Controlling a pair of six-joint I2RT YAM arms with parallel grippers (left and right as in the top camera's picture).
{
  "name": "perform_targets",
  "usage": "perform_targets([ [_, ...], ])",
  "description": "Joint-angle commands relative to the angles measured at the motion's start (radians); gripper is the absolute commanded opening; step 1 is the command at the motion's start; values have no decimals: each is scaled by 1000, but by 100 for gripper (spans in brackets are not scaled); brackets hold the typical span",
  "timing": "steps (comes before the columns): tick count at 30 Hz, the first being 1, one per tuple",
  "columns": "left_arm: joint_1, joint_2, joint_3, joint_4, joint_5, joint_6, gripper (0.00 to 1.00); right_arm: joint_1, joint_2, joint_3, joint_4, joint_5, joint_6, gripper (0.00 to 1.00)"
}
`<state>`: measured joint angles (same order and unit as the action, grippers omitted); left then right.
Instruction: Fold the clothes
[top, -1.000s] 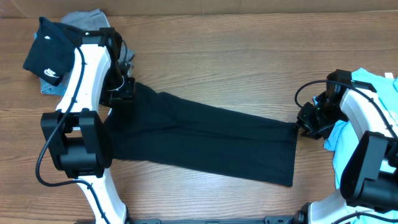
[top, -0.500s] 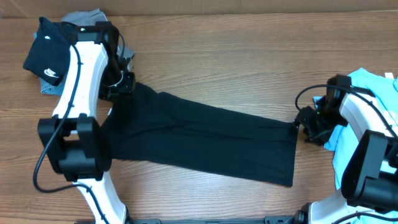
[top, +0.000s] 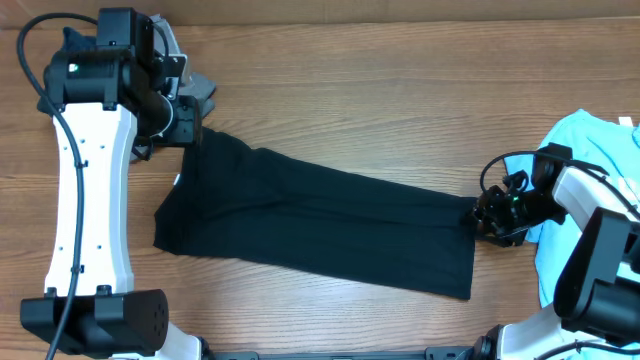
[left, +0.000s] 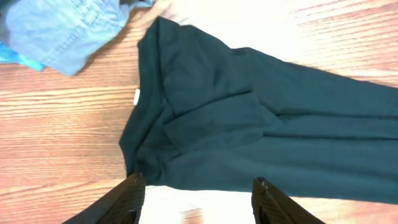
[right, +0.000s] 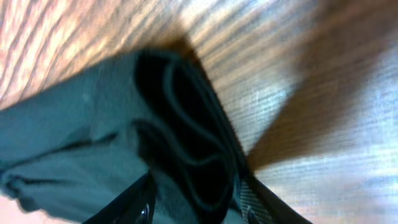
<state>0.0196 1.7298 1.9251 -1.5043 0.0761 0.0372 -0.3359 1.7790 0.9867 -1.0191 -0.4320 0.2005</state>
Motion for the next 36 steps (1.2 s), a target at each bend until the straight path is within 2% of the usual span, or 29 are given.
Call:
perform_targets([
  [1, -2, 10, 0, -9, 42, 20, 57, -21, -64, 86, -29, -29, -19, 49],
  [4, -2, 10, -8, -10, 48, 20, 55, -22, -89, 151, -73, -14, -18, 57],
  [6, -6, 10, -18, -9, 48, 20, 55, -21, -92, 180, -86, -10, -13, 58],
  [9, -13, 10, -47, -8, 48, 24, 51, -21, -92, 189, -62, -10, 10, 57],
  [15, -24, 10, -146, 27, 48, 23, 47, 4, -75, 162, 7, 62, 66, 45],
  [20, -27, 10, -233, 71, 56, 23, 46, 68, -65, 106, 79, 64, 67, 45],
  [25, -27, 10, -281, 86, 56, 23, 45, 123, -65, 61, 126, 186, 155, 45],
  [32, -27, 10, -292, 108, 82, 23, 46, 134, -63, 60, 125, 291, 175, 45],
  [36, -27, 10, -294, 116, 82, 23, 45, 137, -62, 60, 128, 263, 175, 42],
])
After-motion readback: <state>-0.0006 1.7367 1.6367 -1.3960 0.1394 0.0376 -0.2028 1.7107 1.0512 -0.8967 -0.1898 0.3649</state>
